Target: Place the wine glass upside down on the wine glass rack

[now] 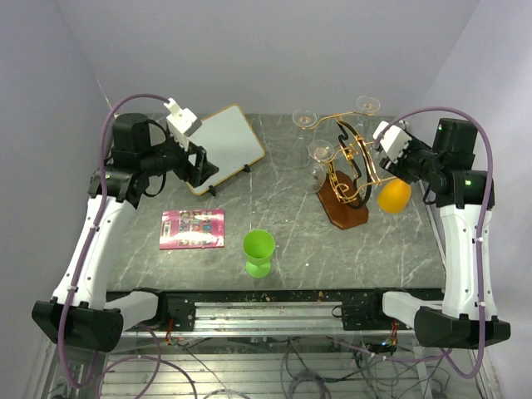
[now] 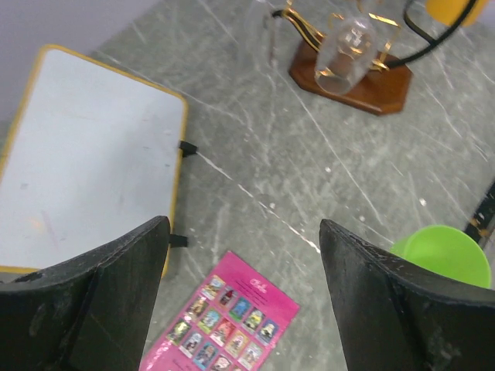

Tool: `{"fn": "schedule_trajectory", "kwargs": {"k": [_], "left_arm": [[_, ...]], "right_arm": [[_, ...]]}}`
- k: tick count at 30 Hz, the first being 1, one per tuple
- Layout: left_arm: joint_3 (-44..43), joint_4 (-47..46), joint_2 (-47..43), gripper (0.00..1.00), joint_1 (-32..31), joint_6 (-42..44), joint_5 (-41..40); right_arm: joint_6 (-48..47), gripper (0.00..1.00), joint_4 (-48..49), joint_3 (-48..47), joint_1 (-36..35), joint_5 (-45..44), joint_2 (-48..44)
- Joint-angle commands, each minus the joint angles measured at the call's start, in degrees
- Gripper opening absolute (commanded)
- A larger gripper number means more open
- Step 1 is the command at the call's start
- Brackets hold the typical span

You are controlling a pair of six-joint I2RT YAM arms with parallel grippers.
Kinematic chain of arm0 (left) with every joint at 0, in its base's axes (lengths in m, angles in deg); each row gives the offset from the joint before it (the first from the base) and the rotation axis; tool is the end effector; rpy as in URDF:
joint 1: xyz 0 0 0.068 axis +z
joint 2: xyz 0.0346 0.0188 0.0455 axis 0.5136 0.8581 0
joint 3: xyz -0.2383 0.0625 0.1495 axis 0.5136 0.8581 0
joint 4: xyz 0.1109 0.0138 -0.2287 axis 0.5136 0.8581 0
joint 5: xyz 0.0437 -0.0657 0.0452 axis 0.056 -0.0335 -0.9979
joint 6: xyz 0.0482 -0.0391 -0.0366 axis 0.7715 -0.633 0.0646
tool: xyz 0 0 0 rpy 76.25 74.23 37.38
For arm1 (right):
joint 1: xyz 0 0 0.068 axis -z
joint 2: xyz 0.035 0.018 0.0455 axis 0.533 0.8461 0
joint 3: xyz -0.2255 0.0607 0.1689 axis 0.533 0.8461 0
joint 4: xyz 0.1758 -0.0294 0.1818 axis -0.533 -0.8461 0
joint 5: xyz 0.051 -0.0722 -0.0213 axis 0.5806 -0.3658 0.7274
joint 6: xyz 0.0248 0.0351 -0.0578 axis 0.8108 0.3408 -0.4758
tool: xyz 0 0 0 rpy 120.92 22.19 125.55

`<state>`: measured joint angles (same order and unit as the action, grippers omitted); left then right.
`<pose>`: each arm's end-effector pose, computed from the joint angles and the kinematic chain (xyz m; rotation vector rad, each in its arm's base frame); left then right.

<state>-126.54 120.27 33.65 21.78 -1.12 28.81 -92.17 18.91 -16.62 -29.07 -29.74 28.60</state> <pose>0.2323 -0.0739 0.4198 0.7836 1.7744 -0.5890 0.2097 0.0053 0.4345 -1.2114 1.8312 -0.3283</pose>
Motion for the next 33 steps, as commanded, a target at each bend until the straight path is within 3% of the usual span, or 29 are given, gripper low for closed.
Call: {"fn": "schedule_trajectory", "kwargs": {"k": [1,8,17,25,30,33], "left_arm": [[1.3,6.6,1.2,0.88,-4.8,5.3,3.7],[5.4,11.9,2.3,0.86,-15.0,12.2,2.6],[11.2,9.3,5.3,0.84,-22.7,13.3,2.6],[10.4,8.2,10.5,0.80,-28.7,13.2,-1.2],[8.8,9.0,14.2,0.73,-32.3,14.3,-5.6],[7.5,9.9,16.4,0.63,-33.7,15.3,-7.6]], "right_arm": [[6.4,0.45,2.6,-1.9,-0.3,1.8,0.6],[16.2,0.50,7.0,-3.1,-0.3,-1.7,1.4],[14.6,0.52,7.2,-1.6,-0.3,-0.6,1.1],[14.8,0.52,7.3,-0.7,-0.2,-0.1,1.2],[14.8,0.52,7.4,-0.2,-0.2,-0.4,1.0],[14.6,0.52,7.5,0.4,-0.2,-0.5,0.8]]}}
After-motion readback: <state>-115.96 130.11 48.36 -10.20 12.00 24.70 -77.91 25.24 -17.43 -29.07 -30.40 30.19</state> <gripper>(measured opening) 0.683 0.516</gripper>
